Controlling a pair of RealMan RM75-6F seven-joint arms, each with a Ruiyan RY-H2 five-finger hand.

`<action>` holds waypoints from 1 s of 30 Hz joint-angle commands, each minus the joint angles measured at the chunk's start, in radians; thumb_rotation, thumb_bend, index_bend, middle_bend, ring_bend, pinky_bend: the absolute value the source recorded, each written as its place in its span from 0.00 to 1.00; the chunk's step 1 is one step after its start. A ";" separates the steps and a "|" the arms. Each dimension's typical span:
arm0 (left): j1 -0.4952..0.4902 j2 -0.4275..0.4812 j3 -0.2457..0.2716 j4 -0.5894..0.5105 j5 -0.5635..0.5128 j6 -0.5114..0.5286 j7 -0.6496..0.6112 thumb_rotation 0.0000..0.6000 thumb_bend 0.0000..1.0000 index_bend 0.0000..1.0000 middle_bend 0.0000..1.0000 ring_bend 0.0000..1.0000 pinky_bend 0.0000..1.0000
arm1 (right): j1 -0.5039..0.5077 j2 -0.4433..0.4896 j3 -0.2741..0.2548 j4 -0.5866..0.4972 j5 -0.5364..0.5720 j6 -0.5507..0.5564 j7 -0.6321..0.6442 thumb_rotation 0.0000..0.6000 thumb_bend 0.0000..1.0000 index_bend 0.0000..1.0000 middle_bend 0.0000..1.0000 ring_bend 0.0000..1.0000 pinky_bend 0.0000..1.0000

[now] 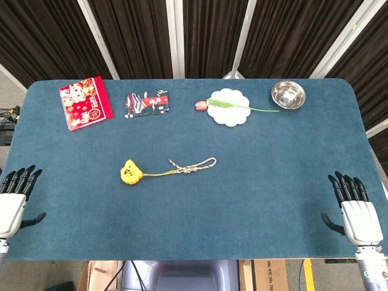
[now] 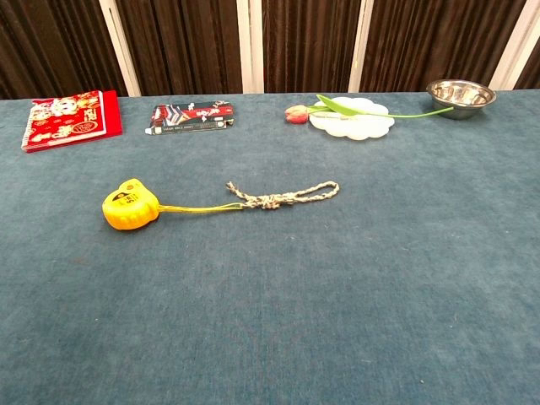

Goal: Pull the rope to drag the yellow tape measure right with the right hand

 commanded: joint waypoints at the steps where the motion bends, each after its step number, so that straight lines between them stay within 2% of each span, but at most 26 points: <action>1: 0.000 0.001 -0.001 -0.001 -0.003 -0.001 -0.005 1.00 0.00 0.00 0.00 0.00 0.00 | 0.000 -0.001 0.001 0.000 0.001 0.000 -0.002 1.00 0.29 0.00 0.00 0.00 0.00; 30: 0.005 -0.001 -0.002 -0.005 -0.001 0.011 -0.011 1.00 0.00 0.00 0.00 0.00 0.00 | 0.005 0.000 -0.006 -0.007 -0.023 -0.001 0.031 1.00 0.29 0.00 0.00 0.00 0.00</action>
